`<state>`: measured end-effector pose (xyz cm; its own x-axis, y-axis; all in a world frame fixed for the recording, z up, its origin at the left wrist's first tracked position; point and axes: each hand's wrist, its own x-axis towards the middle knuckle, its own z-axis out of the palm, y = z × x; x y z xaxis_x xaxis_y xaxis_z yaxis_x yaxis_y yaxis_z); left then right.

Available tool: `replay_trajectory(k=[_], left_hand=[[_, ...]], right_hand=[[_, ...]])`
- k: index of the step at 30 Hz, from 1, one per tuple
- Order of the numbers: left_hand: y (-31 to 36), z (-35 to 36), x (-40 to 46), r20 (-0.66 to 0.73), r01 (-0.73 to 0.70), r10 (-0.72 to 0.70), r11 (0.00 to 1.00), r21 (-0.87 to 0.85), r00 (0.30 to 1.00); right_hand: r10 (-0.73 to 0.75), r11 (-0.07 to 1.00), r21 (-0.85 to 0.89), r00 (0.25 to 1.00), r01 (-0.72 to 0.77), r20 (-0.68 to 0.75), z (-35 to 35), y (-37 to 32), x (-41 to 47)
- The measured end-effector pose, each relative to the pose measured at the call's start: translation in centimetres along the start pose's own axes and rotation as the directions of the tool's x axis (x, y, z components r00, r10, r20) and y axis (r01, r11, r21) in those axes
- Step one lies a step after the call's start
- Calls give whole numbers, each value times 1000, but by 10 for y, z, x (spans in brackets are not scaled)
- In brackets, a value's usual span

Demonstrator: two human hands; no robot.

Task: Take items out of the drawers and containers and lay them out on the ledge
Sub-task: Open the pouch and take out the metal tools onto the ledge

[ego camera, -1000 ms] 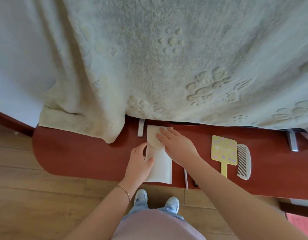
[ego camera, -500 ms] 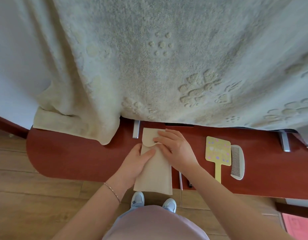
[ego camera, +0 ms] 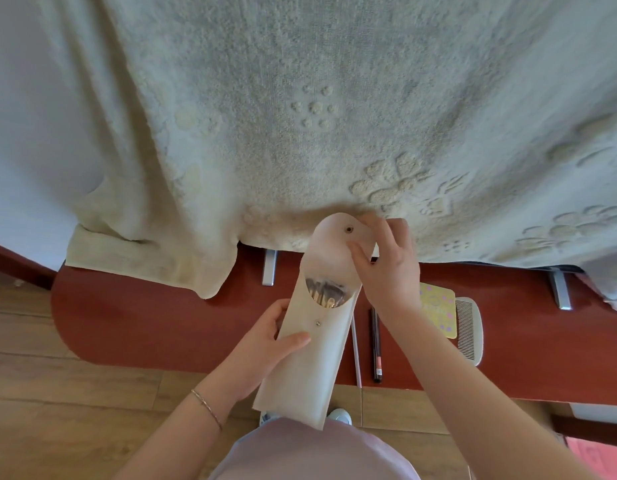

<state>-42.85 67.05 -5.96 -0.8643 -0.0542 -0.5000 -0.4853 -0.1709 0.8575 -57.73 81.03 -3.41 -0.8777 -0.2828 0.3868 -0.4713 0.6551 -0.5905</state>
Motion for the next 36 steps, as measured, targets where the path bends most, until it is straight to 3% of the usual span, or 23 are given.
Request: replay_trajectory(k=[11, 14, 18, 21, 26, 31, 36], left_hand=[[0, -3, -7, 47, 16, -14, 998, -61, 999], [0, -1, -6, 9, 9, -9, 999, -47, 1000], [4, 1, -5, -70, -25, 19, 996, -91, 997], [7, 0, -5, -94, -54, 48, 997, -54, 994], [8, -4, -6, -103, -42, 42, 999, 7, 994], [5, -7, -7, -108, -12, 19, 998, 62, 994], [-1, -20, -10, -175, 24, -17, 999, 40, 984]], right_hand=[[-61, 996, -48, 973, 74, 221, -3, 7, -14], [-2, 1000, -20, 959, 8, 284, -10, -3, -19], [-29, 997, -54, 923, 53, 384, -12, -9, -32], [64, 998, -13, 860, -67, 506, -7, -7, -39], [148, 965, 109, 839, -238, 523, 0, -5, -37], [299, 825, 319, 840, -466, 452, 1, -9, -25], [584, 529, 565, 754, -634, 300, -13, 1, 2]])
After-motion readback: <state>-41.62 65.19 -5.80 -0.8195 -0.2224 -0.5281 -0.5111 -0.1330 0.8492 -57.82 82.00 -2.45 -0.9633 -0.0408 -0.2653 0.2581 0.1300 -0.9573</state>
